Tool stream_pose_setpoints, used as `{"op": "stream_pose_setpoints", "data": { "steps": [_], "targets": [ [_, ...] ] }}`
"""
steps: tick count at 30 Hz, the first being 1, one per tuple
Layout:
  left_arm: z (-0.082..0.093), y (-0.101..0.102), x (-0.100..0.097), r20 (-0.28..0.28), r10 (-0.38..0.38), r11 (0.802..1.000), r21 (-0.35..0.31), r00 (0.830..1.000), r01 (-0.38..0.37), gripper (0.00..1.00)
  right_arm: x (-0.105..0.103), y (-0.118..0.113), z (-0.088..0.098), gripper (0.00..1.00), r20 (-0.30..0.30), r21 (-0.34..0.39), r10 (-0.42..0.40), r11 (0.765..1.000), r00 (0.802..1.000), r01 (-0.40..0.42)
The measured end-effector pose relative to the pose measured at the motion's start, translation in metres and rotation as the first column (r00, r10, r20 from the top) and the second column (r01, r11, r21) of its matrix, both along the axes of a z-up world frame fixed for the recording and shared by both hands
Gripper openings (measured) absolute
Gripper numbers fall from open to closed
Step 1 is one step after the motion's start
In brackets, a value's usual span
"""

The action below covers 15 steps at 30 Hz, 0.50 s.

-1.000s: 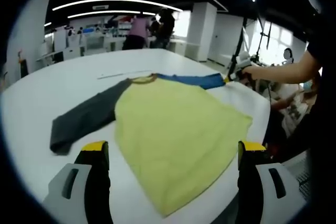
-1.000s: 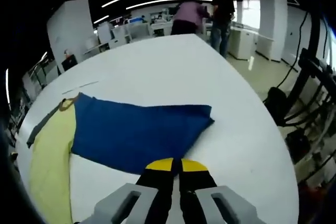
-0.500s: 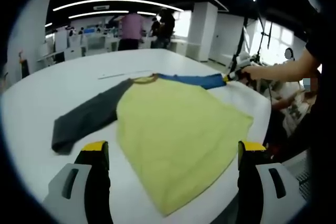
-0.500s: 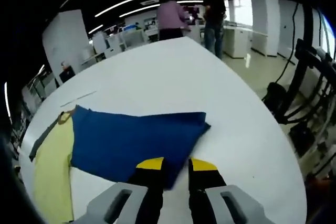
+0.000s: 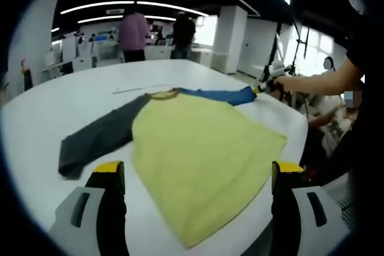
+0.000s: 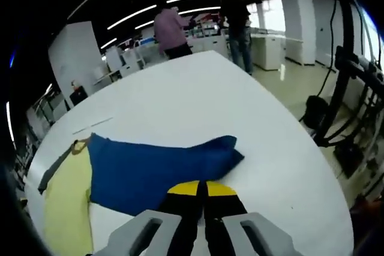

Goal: Fold the garment on the visible template until the final outline fits inside the template.

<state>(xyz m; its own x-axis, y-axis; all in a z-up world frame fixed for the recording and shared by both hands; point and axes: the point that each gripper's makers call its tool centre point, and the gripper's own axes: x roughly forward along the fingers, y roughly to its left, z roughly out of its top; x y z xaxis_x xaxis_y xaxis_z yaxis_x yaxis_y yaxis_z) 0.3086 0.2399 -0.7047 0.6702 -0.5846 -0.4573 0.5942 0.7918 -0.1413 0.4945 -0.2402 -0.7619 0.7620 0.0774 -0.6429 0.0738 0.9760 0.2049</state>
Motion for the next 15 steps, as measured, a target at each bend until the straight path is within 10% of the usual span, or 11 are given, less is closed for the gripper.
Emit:
{"op": "stream_pose_setpoints", "data": {
  "steps": [15],
  "targets": [
    [-0.001,0.003,0.000,0.013,-0.004,1.000,0.025,1.000,0.004,0.99,0.002,0.017,0.026,0.00,0.058,0.049,0.019,0.999,0.998,-0.022]
  ]
}}
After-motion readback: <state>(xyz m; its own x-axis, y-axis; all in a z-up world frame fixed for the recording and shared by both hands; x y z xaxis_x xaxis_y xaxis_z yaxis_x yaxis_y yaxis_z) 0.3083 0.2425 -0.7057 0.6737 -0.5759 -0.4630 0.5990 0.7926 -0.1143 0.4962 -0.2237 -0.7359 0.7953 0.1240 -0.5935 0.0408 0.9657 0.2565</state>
